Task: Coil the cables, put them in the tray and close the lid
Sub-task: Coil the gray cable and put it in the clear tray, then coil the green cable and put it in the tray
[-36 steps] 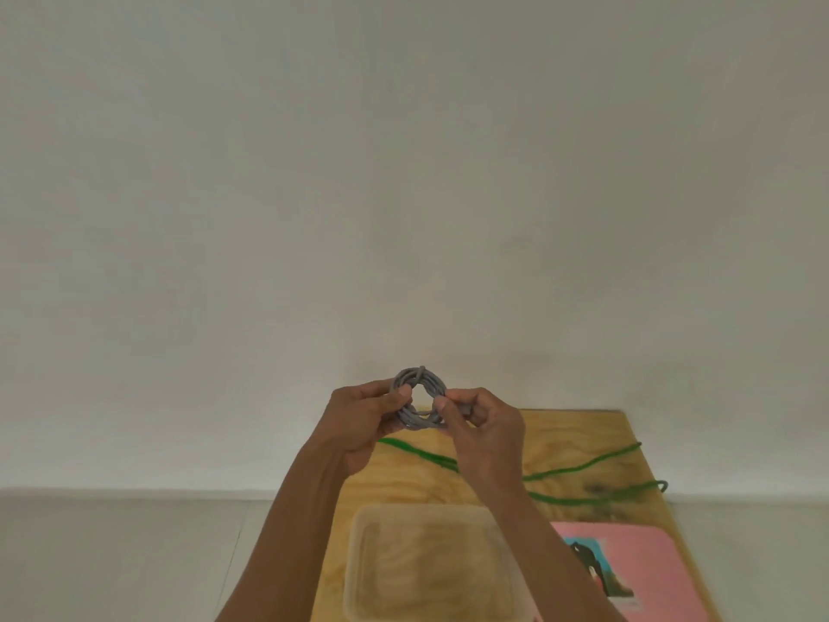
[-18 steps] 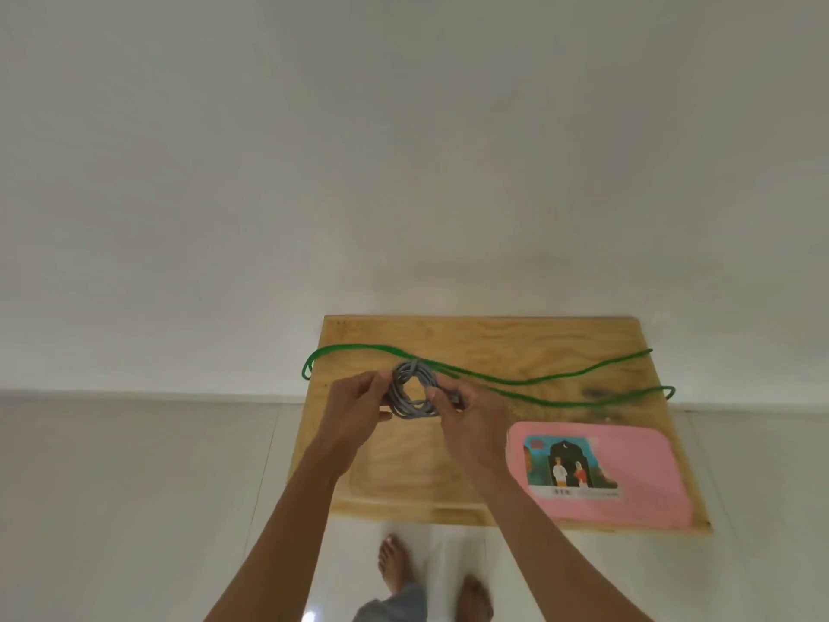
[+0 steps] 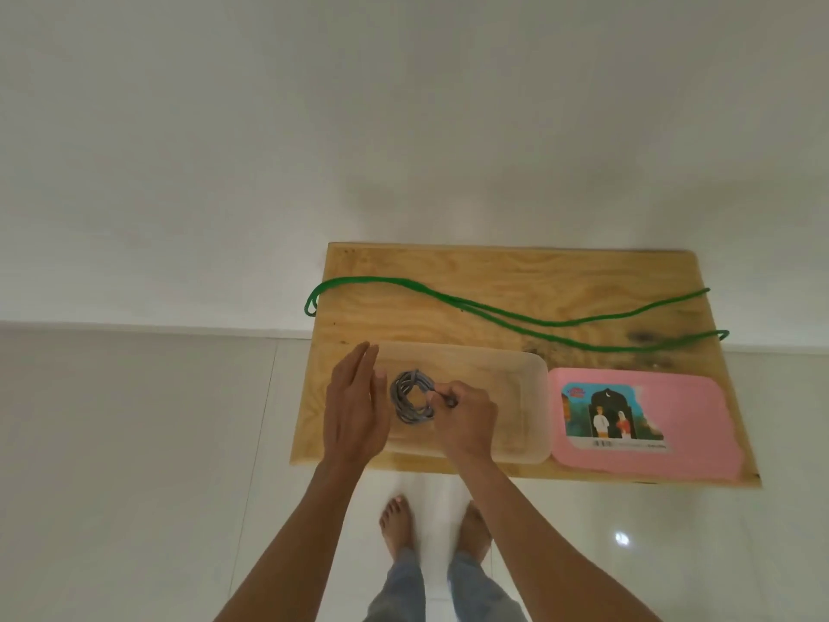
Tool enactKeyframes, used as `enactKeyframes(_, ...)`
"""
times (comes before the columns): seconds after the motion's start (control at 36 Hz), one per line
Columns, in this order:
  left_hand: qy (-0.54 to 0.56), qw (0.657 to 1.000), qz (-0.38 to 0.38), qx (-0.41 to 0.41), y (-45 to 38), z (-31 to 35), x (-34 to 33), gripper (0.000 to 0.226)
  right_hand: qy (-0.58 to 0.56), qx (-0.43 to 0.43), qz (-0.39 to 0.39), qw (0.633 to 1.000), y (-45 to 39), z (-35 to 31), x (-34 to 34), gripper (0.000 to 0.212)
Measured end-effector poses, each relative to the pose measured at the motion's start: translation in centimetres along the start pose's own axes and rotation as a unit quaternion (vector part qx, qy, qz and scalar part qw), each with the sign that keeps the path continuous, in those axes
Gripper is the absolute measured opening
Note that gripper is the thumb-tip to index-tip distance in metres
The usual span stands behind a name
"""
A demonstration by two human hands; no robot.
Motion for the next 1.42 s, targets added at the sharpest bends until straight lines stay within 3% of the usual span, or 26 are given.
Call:
enactKeyframes(0.11, -0.004, 0.998, 0.011, -0.057, 0.4, -1.0, -0.8, 0.045, 0.011, -0.027, -0.009, 1.0, -1.0, 0.8, -2.4, 0.007)
enactKeyframes(0.28, -0.024, 0.997, 0.027, -0.074, 0.5, -2.1, -1.3, 0.04, 0.004, -0.05, 0.0, 0.999, -2.3, 1.2, -4.8, 0.01)
enactKeyframes(0.44, -0.052, 0.997, -0.005, -0.065, 0.4, -2.2, -2.0, 0.055, 0.004, -0.041, 0.009, 0.999, -2.4, 1.5, -5.6, 0.011)
enactKeyframes(0.56, -0.002, 0.998, -0.037, -0.056, 0.2, -2.7, -2.6, 0.066, -0.002, -0.031, 0.008, 0.999, -2.5, 1.1, -5.8, 0.009)
enactKeyframes(1.08, 0.075, 0.997, -0.029, -0.023, 0.3, -2.7, -2.0, 0.069, -0.001, -0.011, -0.049, 0.999, -2.2, 0.2, -6.1, 0.021)
enactKeyframes(1.31, 0.083, 0.996, -0.033, -0.022, 0.2, -2.8, -1.9, 0.07, 0.015, -0.002, -0.089, 0.996, -2.1, 0.2, -5.3, 0.058)
enactKeyframes(1.42, 0.091, 0.995, -0.042, -0.014, 0.2, -3.0, -1.3, 0.07, 0.015, -0.003, -0.104, 0.994, -1.4, -0.6, -3.9, 0.067)
Point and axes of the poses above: each hand's wrist, its own y-axis away from the middle knuckle, its own x-axis out of the back of the hand, z = x × y, the point moved 7 cm from there along -y, towards the middle knuckle, and after that the axes turned 7 degrees about -y, right-handed, at the moved point
